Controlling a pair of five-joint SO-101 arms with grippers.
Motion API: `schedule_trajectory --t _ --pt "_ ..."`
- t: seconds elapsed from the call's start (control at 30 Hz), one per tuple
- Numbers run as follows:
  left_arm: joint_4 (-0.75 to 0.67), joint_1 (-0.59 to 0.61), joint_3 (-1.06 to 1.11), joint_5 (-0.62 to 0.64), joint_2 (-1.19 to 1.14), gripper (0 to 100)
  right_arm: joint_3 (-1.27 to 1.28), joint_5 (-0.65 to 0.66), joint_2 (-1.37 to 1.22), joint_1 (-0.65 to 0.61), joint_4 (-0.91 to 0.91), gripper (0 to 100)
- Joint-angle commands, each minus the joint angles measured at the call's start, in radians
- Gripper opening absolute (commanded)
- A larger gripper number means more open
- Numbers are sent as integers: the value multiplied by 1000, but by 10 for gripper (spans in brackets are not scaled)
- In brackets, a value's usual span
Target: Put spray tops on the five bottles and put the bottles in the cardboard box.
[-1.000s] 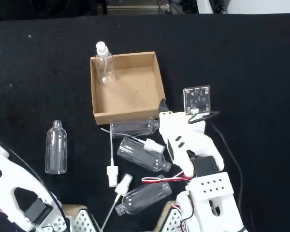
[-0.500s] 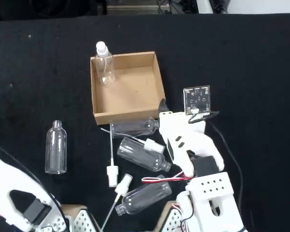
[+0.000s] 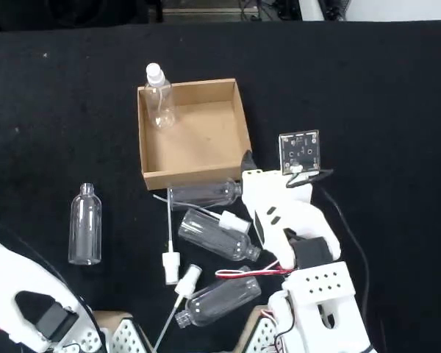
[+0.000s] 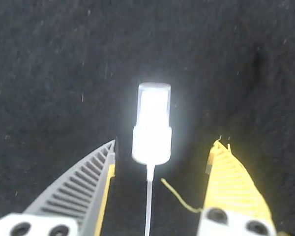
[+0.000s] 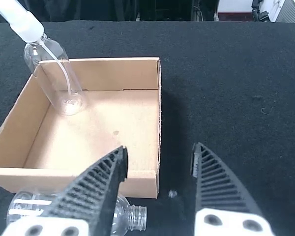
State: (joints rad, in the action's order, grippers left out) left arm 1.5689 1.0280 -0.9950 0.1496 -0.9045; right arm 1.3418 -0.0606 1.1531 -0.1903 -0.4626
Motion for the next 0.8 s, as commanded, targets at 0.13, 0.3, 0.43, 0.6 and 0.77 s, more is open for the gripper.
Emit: schedule_trajectory --t 0.13,0.3,0.43,0.6,0.77 --pt "-38 -2 -56 -2 -21 180 -22 2 25 -15 29 201" --pt "-38 -28 -56 -2 -29 114 -22 2 25 -15 29 201" --pt "17 -50 -73 -2 -20 69 -22 2 25 -15 29 201" --pt "190 -77 -255 -2 -32 57 -22 2 27 -12 29 199" --pt "195 -85 -245 0 11 58 -22 2 27 -11 29 198"
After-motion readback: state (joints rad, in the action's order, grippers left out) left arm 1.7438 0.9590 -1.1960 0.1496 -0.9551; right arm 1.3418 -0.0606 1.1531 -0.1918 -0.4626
